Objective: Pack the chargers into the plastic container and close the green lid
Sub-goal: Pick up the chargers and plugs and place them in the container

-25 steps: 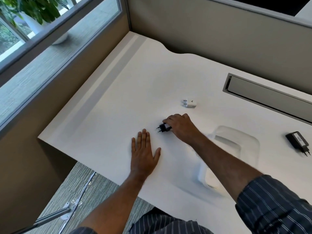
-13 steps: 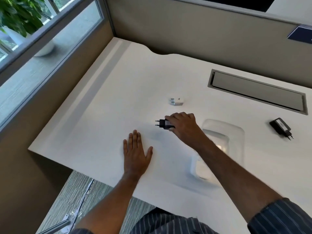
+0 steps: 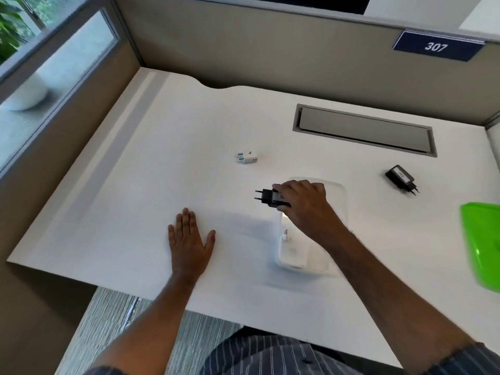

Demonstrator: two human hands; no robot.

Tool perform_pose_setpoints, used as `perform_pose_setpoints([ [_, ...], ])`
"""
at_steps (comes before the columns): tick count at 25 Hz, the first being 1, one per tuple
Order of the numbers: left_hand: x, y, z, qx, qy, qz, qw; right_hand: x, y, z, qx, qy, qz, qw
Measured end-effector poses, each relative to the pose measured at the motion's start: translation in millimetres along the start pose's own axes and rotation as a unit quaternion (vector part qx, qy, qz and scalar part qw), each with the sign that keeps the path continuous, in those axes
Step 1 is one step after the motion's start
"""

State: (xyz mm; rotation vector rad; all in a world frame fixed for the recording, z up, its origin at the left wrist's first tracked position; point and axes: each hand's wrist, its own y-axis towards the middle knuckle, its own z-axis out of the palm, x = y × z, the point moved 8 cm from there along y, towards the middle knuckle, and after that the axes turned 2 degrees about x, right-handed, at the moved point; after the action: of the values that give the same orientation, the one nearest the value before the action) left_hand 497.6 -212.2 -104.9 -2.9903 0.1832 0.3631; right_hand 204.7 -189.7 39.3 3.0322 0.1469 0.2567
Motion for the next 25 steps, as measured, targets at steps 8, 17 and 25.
perform_pose_setpoints([
  [8, -28.7, 5.5, 6.8, 0.033, -0.015, 0.033, 0.999, -50.1, -47.7, 4.8, 0.064, 0.097, 0.047, 0.992],
  [17, -97.8, 30.0, 20.1, 0.078, -0.043, 0.049, 0.995, -60.4, -65.8, 49.0, 0.166, 0.052, 0.082, 0.981],
  [25, -112.8, 46.1, 27.6, 0.061, -0.029, 0.037, 0.997, -59.7, -58.4, 70.2, 0.2, 0.016, 0.084, 0.976],
])
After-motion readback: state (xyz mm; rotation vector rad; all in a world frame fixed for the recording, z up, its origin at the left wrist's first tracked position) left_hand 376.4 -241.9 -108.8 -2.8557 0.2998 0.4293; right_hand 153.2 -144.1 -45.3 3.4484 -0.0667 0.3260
